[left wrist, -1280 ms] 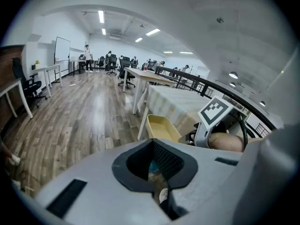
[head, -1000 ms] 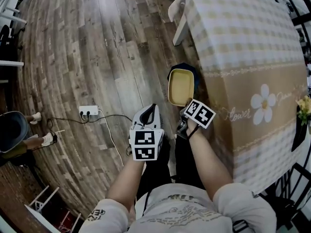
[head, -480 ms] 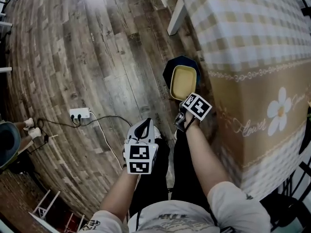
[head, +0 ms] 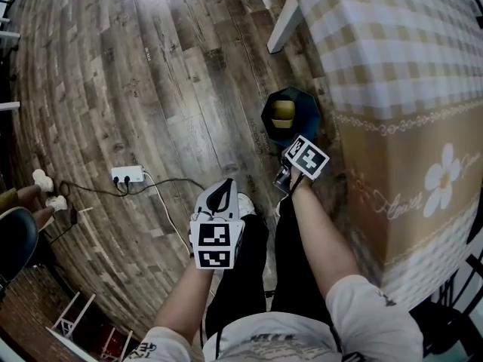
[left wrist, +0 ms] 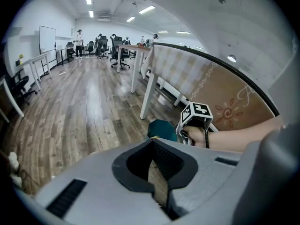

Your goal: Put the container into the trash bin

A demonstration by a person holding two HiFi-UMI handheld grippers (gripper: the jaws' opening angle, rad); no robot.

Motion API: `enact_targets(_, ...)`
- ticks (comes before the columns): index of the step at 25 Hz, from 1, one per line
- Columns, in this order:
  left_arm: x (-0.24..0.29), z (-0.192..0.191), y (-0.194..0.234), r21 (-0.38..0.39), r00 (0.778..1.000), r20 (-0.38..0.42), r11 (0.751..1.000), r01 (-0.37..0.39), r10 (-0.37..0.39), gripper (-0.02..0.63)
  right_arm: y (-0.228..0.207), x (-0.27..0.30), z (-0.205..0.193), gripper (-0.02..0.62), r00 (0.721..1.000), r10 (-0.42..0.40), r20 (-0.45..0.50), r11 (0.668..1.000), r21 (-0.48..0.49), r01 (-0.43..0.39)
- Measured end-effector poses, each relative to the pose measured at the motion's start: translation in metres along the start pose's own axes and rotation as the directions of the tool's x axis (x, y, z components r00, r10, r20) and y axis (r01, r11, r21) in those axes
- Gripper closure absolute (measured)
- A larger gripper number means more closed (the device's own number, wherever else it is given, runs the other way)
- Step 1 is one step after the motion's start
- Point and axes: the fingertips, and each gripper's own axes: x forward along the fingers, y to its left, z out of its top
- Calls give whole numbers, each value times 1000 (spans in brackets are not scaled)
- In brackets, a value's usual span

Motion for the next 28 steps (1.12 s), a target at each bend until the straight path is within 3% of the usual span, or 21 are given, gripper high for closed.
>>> enact_targets(1,0,0,1,-6,1000,1,1000,-1,1,601,3,-3,1,452,1000,6,5,1000,-11,-6)
enact_targets(4,-1,-2,1,-16,1000,1,1000,-1,1,601,10,-14,3,583,999,27,35,998,-49,-26)
enact_targets(10,-13,5,-8,-13,1000,7,1000,12,-12,601,28,-51,10,592,984,127,121,989,-92,-117)
enact_targets(16,-50,50,-32,21,998,63,1000,22,-24,601,39,-136,37,592,961,202,187,978,-89,-189)
enact_targets(24,-123,119,-83,45,987,156,998,43,-49,601,65,-303,93,592,871,356,339,932,-193,-306)
enact_targets(28,-166,166,-117,87,970,231,995,52,-71,601,65,-383,130,592,815,409,410,912,-220,-347)
